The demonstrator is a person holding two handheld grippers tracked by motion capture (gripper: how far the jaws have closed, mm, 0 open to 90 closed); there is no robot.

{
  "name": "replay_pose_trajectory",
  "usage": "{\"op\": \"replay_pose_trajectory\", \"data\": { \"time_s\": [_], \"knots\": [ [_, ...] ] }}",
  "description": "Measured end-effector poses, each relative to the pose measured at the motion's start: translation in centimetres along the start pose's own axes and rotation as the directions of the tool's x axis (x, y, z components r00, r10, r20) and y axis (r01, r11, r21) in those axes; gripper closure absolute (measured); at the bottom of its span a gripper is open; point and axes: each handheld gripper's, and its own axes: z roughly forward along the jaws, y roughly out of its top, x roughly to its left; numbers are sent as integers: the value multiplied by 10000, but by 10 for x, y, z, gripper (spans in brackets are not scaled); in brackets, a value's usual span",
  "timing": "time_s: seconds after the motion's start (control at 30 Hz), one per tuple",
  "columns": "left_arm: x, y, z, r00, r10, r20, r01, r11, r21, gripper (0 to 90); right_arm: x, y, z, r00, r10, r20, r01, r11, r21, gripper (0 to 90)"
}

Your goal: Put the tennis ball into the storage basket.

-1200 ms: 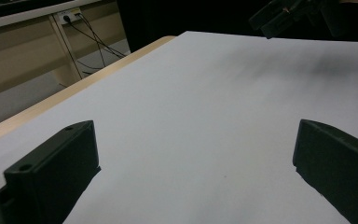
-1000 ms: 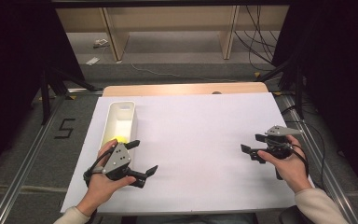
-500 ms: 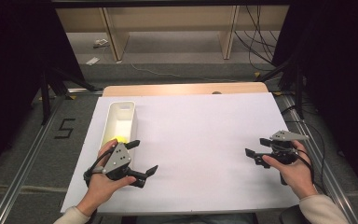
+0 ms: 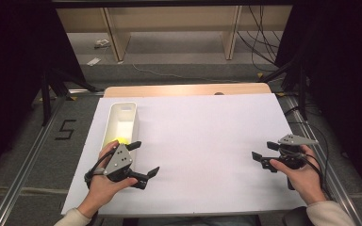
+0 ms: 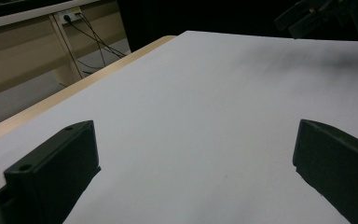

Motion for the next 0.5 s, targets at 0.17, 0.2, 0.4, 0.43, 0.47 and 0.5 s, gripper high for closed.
{"op": "replay_pose_trajectory", "data": {
  "time_s": [0.17, 0.2, 0.4, 0.43, 0.47, 0.5],
  "knots": [
    [0, 0, 0, 10000, -4, -2, 4, 10000, -9, 0, -1, -2, -2, 10000, 49, 9, -49, 10000, -7, 207],
    [0, 0, 0, 10000, -3, -4, 3, 10000, -8, 0, -2, -1, -2, 10000, 40, 42, -40, 10000, -25, 207],
    [0, 0, 0, 10000, 5, -21, -5, 10000, -16, 0, -4, -1, -3, 9999, 85, 96, -84, 9998, -156, 207],
    [1, 0, 0, 10000, -2, -21, 2, 10000, -26, 0, -4, -1, -3, 9999, 130, 89, -129, 9997, -184, 207],
    [1, 1, 0, 10000, -27, -30, 27, 10000, -32, 0, -5, -1, -3, 9999, 127, 95, -125, 9997, -218, 207],
    [0, 0, 0, 10000, -59, -14, 59, 10000, -27, 0, -5, -1, -4, 9998, 139, 105, -137, 9997, -214, 207]
  ]
}}
